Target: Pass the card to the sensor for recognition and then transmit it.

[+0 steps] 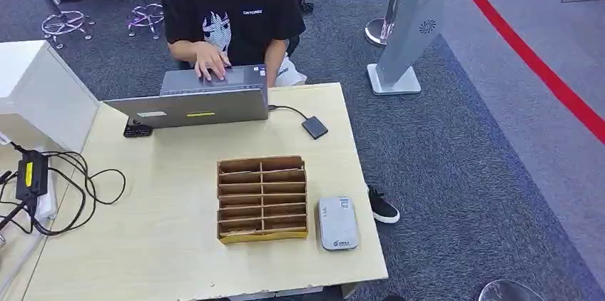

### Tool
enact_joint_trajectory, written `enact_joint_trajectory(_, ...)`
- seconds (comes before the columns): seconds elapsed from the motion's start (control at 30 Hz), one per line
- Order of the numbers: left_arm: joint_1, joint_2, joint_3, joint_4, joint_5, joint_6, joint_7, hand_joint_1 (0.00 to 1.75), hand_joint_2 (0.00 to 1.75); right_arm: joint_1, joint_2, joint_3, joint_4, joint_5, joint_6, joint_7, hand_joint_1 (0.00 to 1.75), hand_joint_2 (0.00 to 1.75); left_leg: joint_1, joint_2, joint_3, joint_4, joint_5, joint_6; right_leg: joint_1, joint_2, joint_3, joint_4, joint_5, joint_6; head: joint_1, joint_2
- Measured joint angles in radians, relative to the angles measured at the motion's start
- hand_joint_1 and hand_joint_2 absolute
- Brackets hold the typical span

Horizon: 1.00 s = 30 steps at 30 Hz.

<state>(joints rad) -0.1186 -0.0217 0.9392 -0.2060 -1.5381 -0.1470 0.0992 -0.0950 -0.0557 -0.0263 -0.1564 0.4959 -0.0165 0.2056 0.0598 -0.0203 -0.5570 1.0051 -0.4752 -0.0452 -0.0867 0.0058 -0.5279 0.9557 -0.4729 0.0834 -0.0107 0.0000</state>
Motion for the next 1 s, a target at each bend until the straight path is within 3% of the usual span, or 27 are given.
enact_joint_trajectory(0.07, 0.010, -0.004, -0.013, 0.001, -0.001, -0.040, -0.010, 0.00, 1.75, -0.011, -0.003, -0.001, 0.000, 0.001, -0.063, 0.010, 0.00, 1.75, 0.000, 0.000, 0.000, 0.001, 0.000, 0.000, 0.000, 0.000, 0.000, -0.001, 0.000, 0.000, 0.001, 0.000)
enact_joint_trajectory(0.23, 0.026, -0.020, -0.026, 0.002, 0.000, -0.050, 0.005, 0.00, 1.75, -0.027, -0.009, -0.003, -0.001, -0.002, -0.064, 0.015, 0.00, 1.75, 0.000, 0.000, 0.000, 0.001, 0.000, 0.000, 0.000, 0.000, 0.000, -0.002, 0.000, 0.000, 0.000, 0.000)
enact_joint_trajectory(0.4, 0.020, -0.015, -0.026, 0.002, 0.010, 0.085, 0.057, 0.00, 1.75, -0.016, -0.013, -0.007, 0.000, 0.017, 0.087, 0.019, 0.00, 1.75, 0.000, 0.000, 0.001, 0.001, 0.000, 0.000, 0.000, 0.000, 0.000, -0.001, 0.000, 0.000, 0.000, 0.000)
enact_joint_trajectory(0.67, 0.010, 0.002, -0.025, 0.002, 0.013, 0.061, 0.037, 0.00, 1.75, -0.002, -0.003, -0.004, 0.000, 0.031, 0.049, 0.018, 0.00, 1.75, 0.000, 0.000, 0.000, 0.001, 0.000, 0.000, 0.000, 0.000, 0.000, -0.001, 0.000, 0.000, 0.000, 0.000)
enact_joint_trajectory(0.8, 0.013, 0.000, -0.026, 0.002, 0.010, -0.038, 0.003, 0.00, 1.75, -0.006, -0.005, -0.004, 0.000, 0.026, -0.077, 0.024, 0.00, 1.75, 0.000, 0.000, 0.000, 0.001, 0.000, 0.000, 0.000, 0.000, 0.000, -0.001, 0.000, 0.000, 0.000, 0.000)
enact_joint_trajectory(0.87, 0.020, -0.010, -0.026, 0.002, 0.003, -0.035, -0.005, 0.00, 1.75, -0.016, -0.014, -0.008, 0.000, 0.019, -0.056, 0.011, 0.00, 1.75, 0.000, 0.000, 0.001, 0.001, 0.000, 0.000, 0.000, 0.000, 0.000, -0.001, 0.000, 0.000, 0.000, 0.000)
enact_joint_trajectory(1.0, 0.024, -0.023, -0.026, 0.002, 0.000, 0.039, 0.010, 0.00, 1.75, -0.023, -0.020, -0.009, 0.000, 0.025, 0.017, -0.006, 0.00, 1.75, 0.000, 0.000, 0.001, 0.001, 0.000, 0.000, 0.000, 0.000, 0.000, -0.001, 0.000, 0.000, 0.000, 0.000)
